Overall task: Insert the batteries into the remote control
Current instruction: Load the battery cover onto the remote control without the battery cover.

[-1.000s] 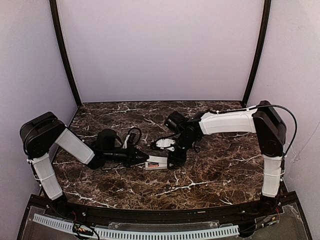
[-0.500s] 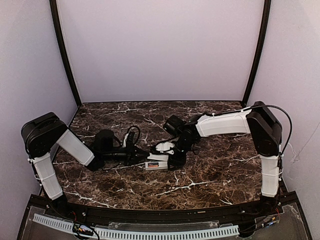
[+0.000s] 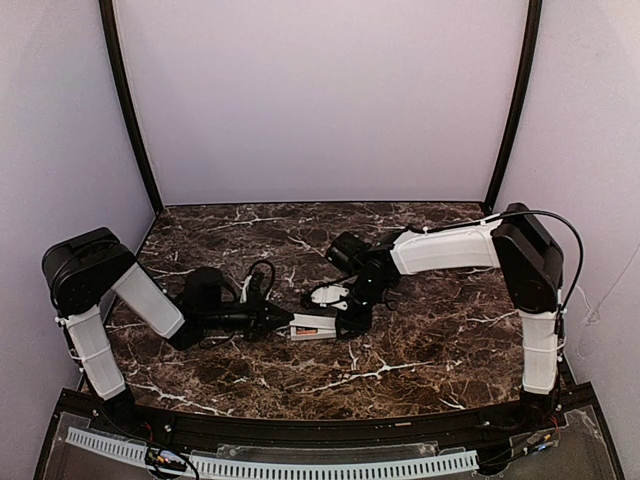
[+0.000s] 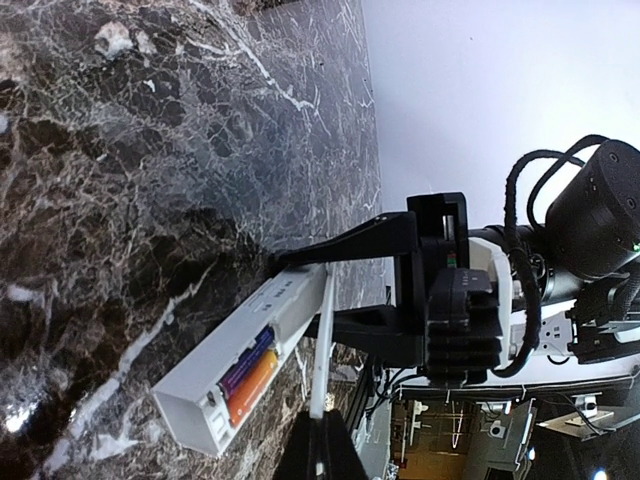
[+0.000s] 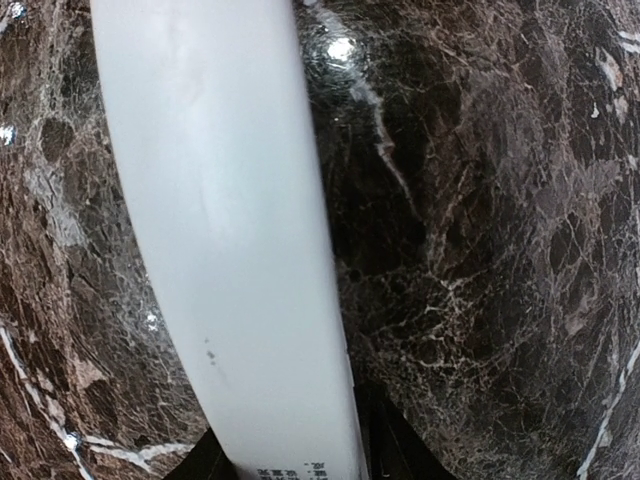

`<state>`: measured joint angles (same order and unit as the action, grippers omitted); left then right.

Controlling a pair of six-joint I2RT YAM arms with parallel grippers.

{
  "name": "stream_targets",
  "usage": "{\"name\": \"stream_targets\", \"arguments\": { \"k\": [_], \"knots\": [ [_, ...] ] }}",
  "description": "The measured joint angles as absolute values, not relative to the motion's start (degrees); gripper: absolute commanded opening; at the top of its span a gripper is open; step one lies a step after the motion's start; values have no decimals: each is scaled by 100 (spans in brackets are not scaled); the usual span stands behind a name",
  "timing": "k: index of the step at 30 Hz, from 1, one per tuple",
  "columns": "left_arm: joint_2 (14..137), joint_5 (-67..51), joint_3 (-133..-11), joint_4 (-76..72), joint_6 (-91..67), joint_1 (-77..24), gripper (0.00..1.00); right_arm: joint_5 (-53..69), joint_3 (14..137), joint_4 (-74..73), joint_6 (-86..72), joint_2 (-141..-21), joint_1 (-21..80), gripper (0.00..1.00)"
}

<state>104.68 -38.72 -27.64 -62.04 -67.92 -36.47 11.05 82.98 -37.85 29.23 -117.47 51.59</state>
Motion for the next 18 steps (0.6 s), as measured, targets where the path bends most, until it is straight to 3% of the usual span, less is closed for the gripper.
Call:
{"name": "stream_targets", "arguments": {
  "k": [8, 12, 18],
  "knots": [
    [10412, -3760, -2670, -6071, -6670, -3564, 0, 1083, 8298, -3789, 2899, -11747, 5162, 35],
    [10412, -3763, -2672, -5977, -6578, -3542, 0, 1085, 8298, -3793, 2891, -11747, 5175, 43],
    [10412, -3721, -2696, -5671, -6364, -3540, 1, 1090, 8313, -3894, 2845, -11747, 5175, 41]
  ]
}}
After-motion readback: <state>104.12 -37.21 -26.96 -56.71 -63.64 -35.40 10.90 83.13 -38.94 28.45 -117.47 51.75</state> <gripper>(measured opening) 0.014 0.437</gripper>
